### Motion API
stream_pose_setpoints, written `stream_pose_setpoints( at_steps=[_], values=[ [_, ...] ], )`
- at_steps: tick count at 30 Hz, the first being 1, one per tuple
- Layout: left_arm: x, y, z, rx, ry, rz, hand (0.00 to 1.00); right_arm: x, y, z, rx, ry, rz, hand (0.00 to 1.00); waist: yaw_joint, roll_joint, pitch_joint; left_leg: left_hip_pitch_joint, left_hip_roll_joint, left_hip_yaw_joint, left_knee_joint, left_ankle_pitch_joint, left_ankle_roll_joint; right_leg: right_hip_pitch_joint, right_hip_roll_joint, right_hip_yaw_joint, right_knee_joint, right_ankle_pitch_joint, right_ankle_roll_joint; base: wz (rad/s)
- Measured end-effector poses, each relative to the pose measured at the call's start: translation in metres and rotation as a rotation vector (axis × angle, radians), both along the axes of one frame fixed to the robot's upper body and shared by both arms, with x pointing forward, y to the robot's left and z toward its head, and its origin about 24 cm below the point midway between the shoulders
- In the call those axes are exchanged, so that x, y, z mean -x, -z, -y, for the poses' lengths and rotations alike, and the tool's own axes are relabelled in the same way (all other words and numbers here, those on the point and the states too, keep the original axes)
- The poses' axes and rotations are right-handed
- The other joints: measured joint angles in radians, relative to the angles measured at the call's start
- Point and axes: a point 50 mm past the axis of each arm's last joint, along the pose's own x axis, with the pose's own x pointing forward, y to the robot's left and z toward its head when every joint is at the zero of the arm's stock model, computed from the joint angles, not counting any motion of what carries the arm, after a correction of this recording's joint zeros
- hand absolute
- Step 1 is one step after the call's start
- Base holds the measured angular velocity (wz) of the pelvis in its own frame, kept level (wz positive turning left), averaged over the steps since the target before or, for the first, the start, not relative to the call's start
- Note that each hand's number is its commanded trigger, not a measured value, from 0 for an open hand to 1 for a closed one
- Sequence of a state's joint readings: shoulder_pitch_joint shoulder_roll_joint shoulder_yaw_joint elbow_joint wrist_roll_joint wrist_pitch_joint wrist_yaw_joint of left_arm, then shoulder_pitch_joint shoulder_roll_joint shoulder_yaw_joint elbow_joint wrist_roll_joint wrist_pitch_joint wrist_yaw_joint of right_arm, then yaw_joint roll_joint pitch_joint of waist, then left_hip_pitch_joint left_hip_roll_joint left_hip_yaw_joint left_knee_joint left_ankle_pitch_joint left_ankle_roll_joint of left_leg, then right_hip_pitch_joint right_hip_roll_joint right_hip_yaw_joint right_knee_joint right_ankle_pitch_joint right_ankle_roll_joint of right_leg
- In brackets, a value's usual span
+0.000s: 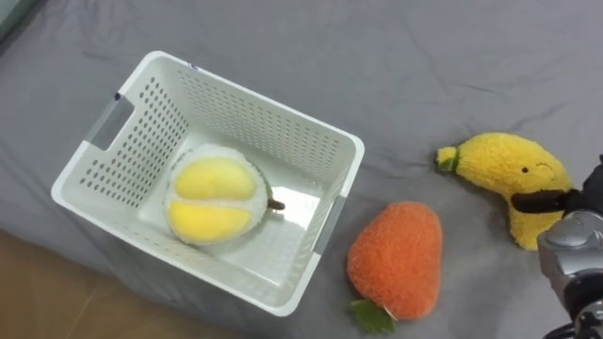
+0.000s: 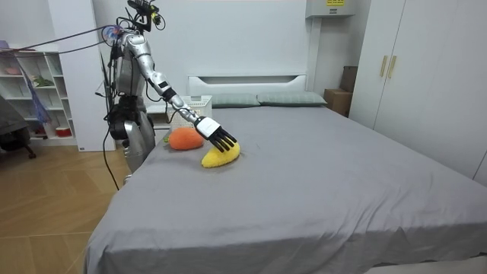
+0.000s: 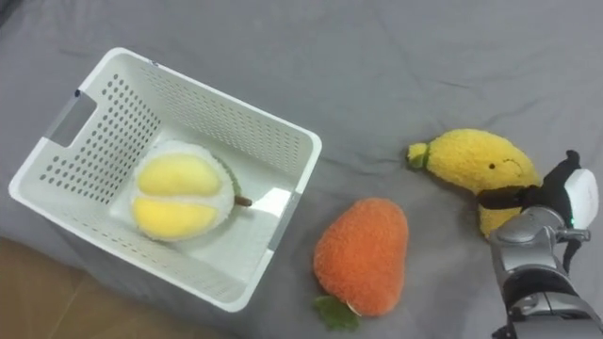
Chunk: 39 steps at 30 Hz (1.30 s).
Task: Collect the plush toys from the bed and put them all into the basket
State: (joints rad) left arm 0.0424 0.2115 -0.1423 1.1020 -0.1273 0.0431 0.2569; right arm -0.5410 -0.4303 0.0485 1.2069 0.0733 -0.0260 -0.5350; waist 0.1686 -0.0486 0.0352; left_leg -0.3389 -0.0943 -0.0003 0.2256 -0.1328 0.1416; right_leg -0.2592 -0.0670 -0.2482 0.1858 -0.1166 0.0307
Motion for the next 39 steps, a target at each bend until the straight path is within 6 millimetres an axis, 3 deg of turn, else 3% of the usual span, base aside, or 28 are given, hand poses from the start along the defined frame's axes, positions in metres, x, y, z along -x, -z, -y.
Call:
stream_pose_setpoints(
  at_steps=[12,13,14,15,23,25,27,39],
  values=[
    [-0.004,0.0,0.002,0.003,0.023,0.008,0.0,-0.005,-0.001,-0.005,0.005,-0.034,-0.004,0.0,0.013,-0.001,0.0014,-0.021,-0.006,-0.007,0.0,0.012,0.0,-0.016,-0.005,-0.004,0.002,-0.002,0.0,0.02],
    [-0.005,0.0,0.002,0.003,0.024,0.009,0.0,-0.004,0.0,-0.006,0.003,-0.046,-0.016,0.14,0.016,-0.001,0.0017,-0.022,-0.005,-0.007,0.0,0.012,0.0,-0.017,-0.004,-0.005,0.002,-0.002,0.0,0.0],
    [-0.005,-0.001,0.002,0.003,0.024,0.01,0.0,-0.004,0.001,-0.006,0.005,-0.049,-0.023,0.52,0.017,-0.001,0.0018,-0.022,-0.005,-0.008,0.0,0.012,0.0,-0.017,-0.004,-0.005,0.002,-0.002,0.0,0.0],
    [-0.006,-0.001,0.002,0.003,0.025,0.012,0.0,-0.003,0.003,-0.005,0.002,-0.054,-0.036,1.0,0.021,-0.001,0.002,-0.022,-0.006,-0.008,-0.001,0.012,0.0,-0.018,-0.004,-0.005,0.002,-0.002,0.0,0.0],
    [-0.006,-0.001,0.003,0.003,0.027,0.014,0.0,0.003,0.003,0.005,0.03,-0.042,-0.07,1.0,0.024,0.002,0.005,-0.039,-0.007,-0.028,-0.001,0.014,-0.001,-0.032,-0.007,-0.037,0.006,-0.002,-0.001,0.07],
    [-0.009,-0.001,0.004,0.005,0.041,0.016,0.0,0.006,-0.002,0.015,0.064,-0.044,-0.09,1.0,0.029,0.011,0.0138,-0.039,-0.007,-0.032,-0.001,0.014,-0.001,-0.032,-0.007,-0.042,0.007,-0.003,-0.001,0.05],
    [-0.01,-0.001,0.005,0.01,0.049,0.015,0.0,0.007,-0.003,0.017,0.067,-0.049,-0.098,1.0,0.03,0.016,0.0172,-0.044,-0.007,-0.03,-0.003,0.014,-0.001,-0.037,-0.006,-0.035,0.005,-0.003,-0.001,-0.04],
    [-0.015,-0.001,0.008,0.032,0.082,0.019,0.0,0.008,0.002,0.017,0.037,-0.111,-0.146,1.0,0.029,0.016,0.0168,-0.053,-0.007,-0.031,-0.002,0.015,-0.002,-0.044,-0.005,-0.029,0.005,-0.005,-0.004,0.0]
  ],
)
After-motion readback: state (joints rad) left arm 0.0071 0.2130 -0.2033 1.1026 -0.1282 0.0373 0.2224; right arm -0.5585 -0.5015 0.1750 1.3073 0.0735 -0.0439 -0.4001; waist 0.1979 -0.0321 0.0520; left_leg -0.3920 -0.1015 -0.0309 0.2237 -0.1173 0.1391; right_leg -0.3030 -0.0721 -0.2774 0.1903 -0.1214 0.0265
